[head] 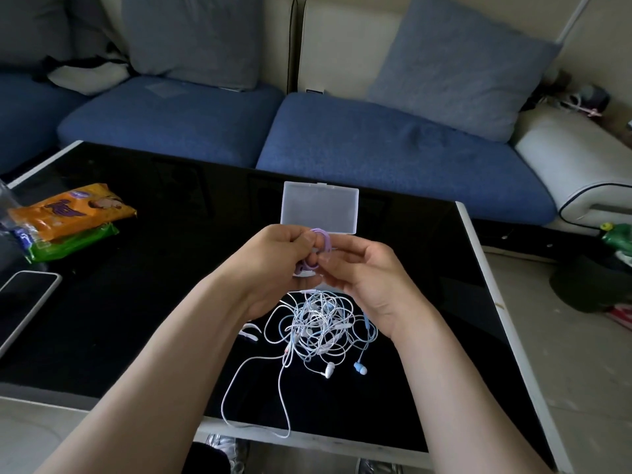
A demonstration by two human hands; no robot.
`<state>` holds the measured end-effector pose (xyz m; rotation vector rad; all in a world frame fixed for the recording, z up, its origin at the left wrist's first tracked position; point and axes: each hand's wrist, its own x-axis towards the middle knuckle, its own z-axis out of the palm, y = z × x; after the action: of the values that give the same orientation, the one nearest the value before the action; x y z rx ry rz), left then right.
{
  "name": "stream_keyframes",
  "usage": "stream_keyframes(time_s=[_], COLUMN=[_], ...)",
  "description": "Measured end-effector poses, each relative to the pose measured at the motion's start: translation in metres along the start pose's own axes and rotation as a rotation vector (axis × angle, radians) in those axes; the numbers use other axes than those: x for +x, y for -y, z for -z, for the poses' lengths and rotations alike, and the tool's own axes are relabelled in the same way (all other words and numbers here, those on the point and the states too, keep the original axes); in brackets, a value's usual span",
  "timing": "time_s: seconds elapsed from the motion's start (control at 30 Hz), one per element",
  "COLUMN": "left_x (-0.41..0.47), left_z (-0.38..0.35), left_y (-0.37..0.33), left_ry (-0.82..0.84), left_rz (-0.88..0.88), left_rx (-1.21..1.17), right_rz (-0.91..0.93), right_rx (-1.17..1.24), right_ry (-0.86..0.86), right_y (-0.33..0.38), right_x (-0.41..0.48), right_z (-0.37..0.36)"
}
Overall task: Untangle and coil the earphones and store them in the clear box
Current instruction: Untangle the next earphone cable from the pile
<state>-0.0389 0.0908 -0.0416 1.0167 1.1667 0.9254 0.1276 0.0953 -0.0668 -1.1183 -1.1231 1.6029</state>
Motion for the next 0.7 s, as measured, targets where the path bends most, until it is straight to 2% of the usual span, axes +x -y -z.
stream_keyframes(time_s=[0.13, 0.3, 0.4, 0.47, 0.53, 0.63, 0.7], left_x=[0.003, 0.006, 0.007, 0.006, 0.003, 0.000, -0.001], left_z=[0.007, 0.014, 0.022, 0.029, 0.035, 0.046, 0.056], left_y=[0.002, 0.006, 0.012, 0.015, 0.016, 0.017, 0.019], left_ry=[-0.031, -0.196, -0.364, -0.475, -0.519, -0.535, -0.552], left_rz=[-0.025, -0.111, -0.249, -0.293, -0.303, -0.310, -0.297], left_rx=[0.010, 0.094, 0.323, 0.509, 0.611, 0.683, 0.703], right_rz=[-0.027, 0.116, 0.248, 0.310, 0.290, 0.160, 0.132], right_rx=[0.070, -0.166, -0.267, -0.362, -0.412, -0.516, -0.668], right_ry=[0.007, -0.105, -0.184, -0.169, -0.141, -0.100, 0.017], right_y=[0.000, -0.002, -0.008, -0.014, -0.023, -0.049, -0.067], right_x=[0.001, 0.006, 0.012, 0.016, 0.021, 0.030, 0.032], right_z=[-0.007, -0.020, -0.033, -0.043, -0.049, -0.060, -0.069])
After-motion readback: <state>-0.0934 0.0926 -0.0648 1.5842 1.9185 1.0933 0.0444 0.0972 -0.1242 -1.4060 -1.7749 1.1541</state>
